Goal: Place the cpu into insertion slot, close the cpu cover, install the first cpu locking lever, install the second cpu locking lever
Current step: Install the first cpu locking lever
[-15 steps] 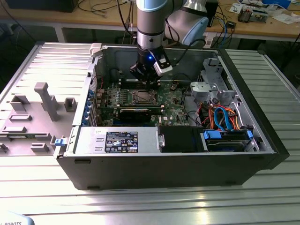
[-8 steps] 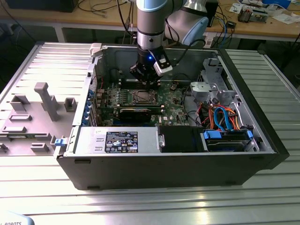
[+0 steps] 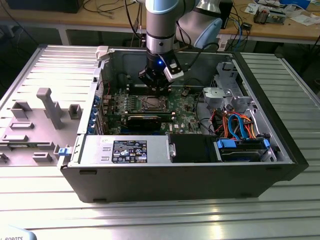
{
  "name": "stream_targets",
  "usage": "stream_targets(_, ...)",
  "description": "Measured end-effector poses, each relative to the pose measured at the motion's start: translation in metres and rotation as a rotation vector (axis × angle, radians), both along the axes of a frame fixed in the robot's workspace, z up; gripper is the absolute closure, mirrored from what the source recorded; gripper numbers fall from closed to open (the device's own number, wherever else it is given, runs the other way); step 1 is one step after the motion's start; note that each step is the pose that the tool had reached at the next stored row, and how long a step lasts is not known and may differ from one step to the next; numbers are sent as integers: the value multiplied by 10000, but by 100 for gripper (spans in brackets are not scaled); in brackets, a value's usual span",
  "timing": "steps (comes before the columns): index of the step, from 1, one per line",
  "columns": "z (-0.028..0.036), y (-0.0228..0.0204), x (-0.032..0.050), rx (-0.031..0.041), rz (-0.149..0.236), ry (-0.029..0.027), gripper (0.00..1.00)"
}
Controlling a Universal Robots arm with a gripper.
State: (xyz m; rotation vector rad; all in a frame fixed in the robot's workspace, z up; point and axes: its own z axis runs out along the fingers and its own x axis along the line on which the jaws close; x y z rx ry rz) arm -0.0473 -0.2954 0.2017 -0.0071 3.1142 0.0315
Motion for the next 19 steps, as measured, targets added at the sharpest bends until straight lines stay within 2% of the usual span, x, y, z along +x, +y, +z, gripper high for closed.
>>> stream_targets(4, 2, 4, 1, 13, 1, -1, 89)
stream_targets(13, 49, 4, 0, 12, 0, -2, 89)
stream_targets(16, 49, -44, 0, -9, -1, 0, 89)
stream_targets(19, 48, -56, 1, -13, -3, -1, 89)
